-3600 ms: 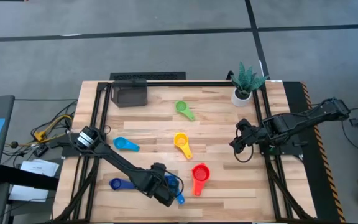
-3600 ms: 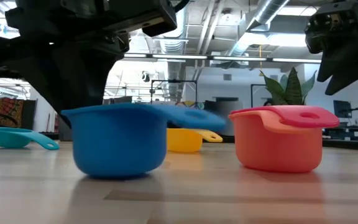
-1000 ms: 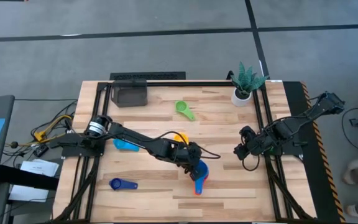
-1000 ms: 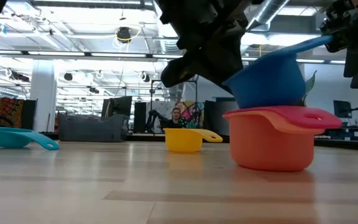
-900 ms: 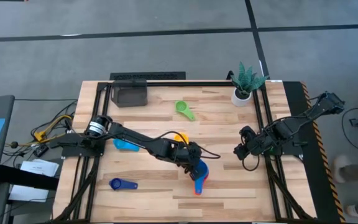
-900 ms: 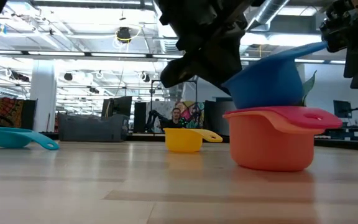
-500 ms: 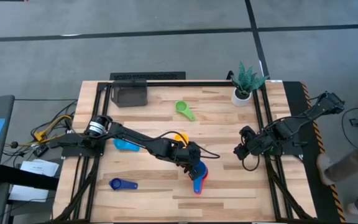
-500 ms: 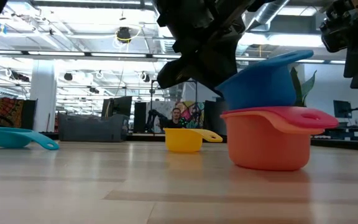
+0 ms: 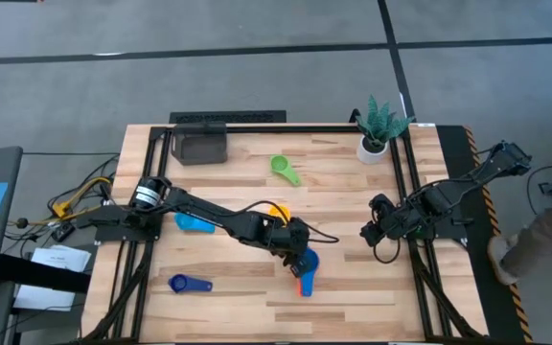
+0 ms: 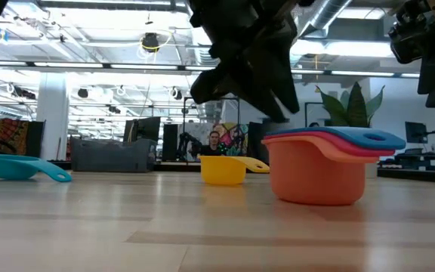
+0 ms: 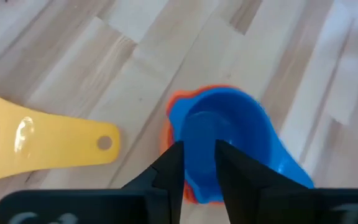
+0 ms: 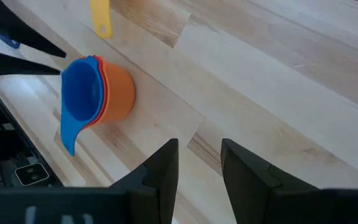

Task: Nest measuring cups in basket
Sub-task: Stack the blue measuring cup on top of the red measuring cup

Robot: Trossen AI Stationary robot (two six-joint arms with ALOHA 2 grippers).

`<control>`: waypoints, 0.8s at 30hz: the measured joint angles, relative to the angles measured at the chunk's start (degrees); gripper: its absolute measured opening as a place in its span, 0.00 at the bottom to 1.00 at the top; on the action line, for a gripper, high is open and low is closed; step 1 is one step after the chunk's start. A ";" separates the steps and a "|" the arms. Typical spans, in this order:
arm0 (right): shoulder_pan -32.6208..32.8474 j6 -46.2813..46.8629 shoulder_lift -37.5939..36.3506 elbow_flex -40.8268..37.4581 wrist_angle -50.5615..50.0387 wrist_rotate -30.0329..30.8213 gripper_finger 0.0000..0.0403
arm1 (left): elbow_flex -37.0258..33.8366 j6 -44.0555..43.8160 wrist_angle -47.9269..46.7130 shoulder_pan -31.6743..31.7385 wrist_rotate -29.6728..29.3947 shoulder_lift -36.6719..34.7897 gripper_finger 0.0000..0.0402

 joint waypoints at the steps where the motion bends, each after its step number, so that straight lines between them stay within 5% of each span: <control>1: 0.00 -0.02 0.00 0.00 -0.01 0.00 0.36 | 0.00 -0.20 -0.14 0.16 0.73 -0.26 0.20; 8: 0.36 0.05 1.85 0.00 3.82 -0.39 0.34 | 0.03 -1.36 -4.82 1.23 1.90 -4.09 0.20; 16: 2.38 -3.94 13.43 -0.02 16.73 -0.48 0.29 | 0.02 -2.69 -21.83 0.39 -5.13 -8.97 0.20; 24: 2.38 -3.24 22.69 -0.02 26.51 -3.50 0.27 | 0.00 -1.22 -29.86 1.59 -3.74 -9.42 0.20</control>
